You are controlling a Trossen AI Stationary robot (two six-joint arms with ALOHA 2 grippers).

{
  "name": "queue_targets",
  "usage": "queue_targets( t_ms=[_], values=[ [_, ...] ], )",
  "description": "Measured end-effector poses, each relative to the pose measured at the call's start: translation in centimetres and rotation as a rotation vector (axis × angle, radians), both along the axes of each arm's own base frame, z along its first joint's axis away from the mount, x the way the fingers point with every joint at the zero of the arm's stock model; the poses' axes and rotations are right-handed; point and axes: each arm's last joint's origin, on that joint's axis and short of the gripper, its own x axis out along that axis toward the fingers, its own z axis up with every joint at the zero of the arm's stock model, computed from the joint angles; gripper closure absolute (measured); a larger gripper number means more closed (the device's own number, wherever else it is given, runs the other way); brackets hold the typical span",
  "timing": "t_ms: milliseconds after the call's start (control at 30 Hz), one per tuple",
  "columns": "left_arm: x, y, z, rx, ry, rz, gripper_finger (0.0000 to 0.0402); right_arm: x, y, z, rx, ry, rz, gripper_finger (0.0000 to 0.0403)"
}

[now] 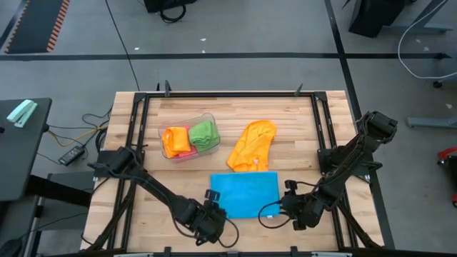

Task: Fold microfiber towels
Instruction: Fold the blue microfiber towel

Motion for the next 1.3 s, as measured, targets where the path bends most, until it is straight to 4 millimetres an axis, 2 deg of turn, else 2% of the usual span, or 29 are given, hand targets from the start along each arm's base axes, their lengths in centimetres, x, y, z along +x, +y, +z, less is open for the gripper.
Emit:
queue_targets(
  t_ms=[100, 300, 467, 567, 700, 833, 967, 1167, 1300],
  values=[
    [0.1, -0.4, -1.0, 0.025, 0.015, -0.031, 0.0241, 0.3, -0.2, 0.1, -0.011, -0.020, -0.003, 0.0238],
    [0.4, -0.4, -3.4, 0.108, 0.053, -0.042, 0.0198, 0.6, -0.2, 0.2, -0.003, -0.039, -0.011, 0.0246],
    [0.4, -0.4, -3.7, 0.121, 0.049, -0.035, 0.0184, 0.7, -0.2, 0.2, -0.002, -0.045, -0.011, 0.0250],
    [0.4, -0.4, -3.7, 0.137, 0.038, -0.025, 0.0202, 0.7, -0.2, 0.3, -0.004, -0.051, -0.014, 0.0253],
    [0.2, -0.5, -3.7, 0.157, 0.039, -0.016, 0.0247, 0.8, -0.2, 0.4, -0.014, -0.074, -0.012, 0.0254],
    [0.2, -0.5, -3.7, 0.153, 0.036, -0.009, 0.0312, 1.1, -0.1, 0.4, -0.056, -0.130, -0.028, 0.0254],
    [-0.1, -0.8, -3.7, 0.147, 0.030, -0.001, 0.0387, 2.0, -0.1, -0.5, -0.107, -0.176, -0.080, 0.0254],
    [-0.5, -1.5, -3.7, 0.124, -0.001, 0.057, 0.0365, 4.1, 0.2, -2.1, -0.167, -0.300, -0.151, 0.0254],
    [-0.5, -1.4, -3.7, 0.130, 0.004, 0.056, 0.0378, 6.0, -1.1, -2.6, -0.198, -0.303, -0.160, 0.0254]
  ],
)
